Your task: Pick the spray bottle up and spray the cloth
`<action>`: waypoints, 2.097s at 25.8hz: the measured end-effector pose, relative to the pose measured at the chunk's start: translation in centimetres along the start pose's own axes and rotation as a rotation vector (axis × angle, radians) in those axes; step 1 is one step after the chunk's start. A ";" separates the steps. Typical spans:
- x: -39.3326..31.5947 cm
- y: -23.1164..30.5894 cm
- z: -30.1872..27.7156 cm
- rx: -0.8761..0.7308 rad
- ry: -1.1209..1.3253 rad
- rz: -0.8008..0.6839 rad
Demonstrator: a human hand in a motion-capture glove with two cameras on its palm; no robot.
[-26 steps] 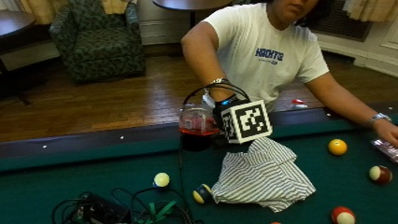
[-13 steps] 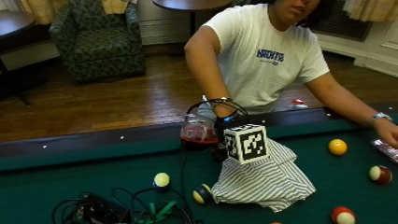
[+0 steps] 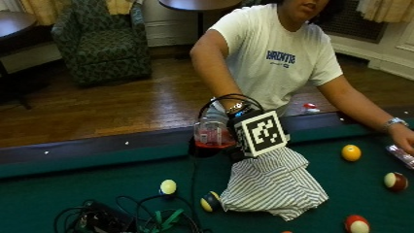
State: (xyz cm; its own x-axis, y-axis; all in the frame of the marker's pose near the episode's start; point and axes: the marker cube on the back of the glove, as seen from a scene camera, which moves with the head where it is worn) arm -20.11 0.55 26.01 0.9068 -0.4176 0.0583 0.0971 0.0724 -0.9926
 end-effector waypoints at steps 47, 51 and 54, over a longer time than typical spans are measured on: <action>-15.0 1.2 -3.6 0.635 -0.931 -0.931; -18.1 -1.4 -2.9 0.642 -0.941 -0.927; -20.0 -3.4 -2.4 0.624 -0.937 -0.932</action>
State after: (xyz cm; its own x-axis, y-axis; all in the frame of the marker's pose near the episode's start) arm -39.57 6.49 27.94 0.3230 0.1809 0.9289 0.7233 0.5858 -0.3656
